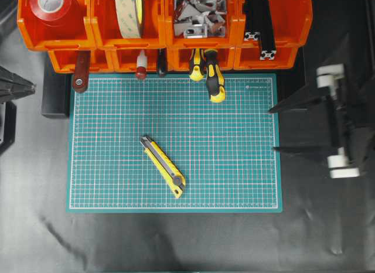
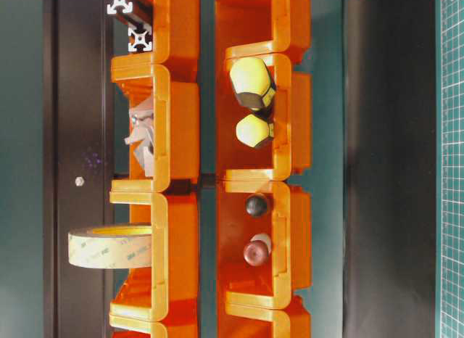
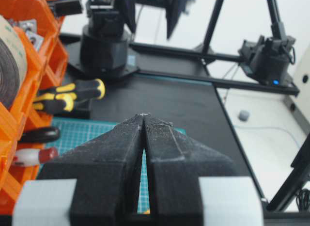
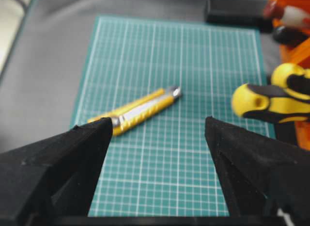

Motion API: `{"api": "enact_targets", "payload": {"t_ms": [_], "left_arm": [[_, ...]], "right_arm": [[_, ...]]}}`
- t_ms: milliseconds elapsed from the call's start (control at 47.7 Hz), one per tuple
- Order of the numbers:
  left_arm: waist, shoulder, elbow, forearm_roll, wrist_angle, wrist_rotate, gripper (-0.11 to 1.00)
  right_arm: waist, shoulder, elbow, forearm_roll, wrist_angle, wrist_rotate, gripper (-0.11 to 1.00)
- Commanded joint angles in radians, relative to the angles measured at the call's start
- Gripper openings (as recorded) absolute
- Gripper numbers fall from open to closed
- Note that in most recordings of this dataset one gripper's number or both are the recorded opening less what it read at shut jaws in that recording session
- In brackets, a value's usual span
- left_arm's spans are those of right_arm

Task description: Pick cutter from container rack with right arm.

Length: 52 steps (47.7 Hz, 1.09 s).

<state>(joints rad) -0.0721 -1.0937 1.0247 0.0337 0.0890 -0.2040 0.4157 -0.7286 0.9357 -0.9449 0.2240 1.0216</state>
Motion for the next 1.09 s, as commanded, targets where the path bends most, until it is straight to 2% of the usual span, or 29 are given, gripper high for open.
{"api": "enact_targets", "payload": {"t_ms": [0,315,797,1070], "left_arm": [[-0.002,0.005,-0.017,0.003,-0.003,-0.002,0.0],[0.003,0.003,-0.015,0.002,-0.003,-0.002,0.0],[0.005,-0.006,-0.009,0.003,0.003,-0.003,0.0],[0.038,-0.043,-0.006,0.002,0.017,-0.005,0.0]], "right_arm": [[0.0,-0.035,0.012,-0.002,0.005,0.018,0.74],[0.0,-0.063,0.054,-0.002,-0.003,0.071,0.74],[-0.002,-0.071,0.057,-0.002,0.008,0.074,0.74],[-0.003,-0.115,0.06,-0.002,0.018,0.074,0.74]]}}
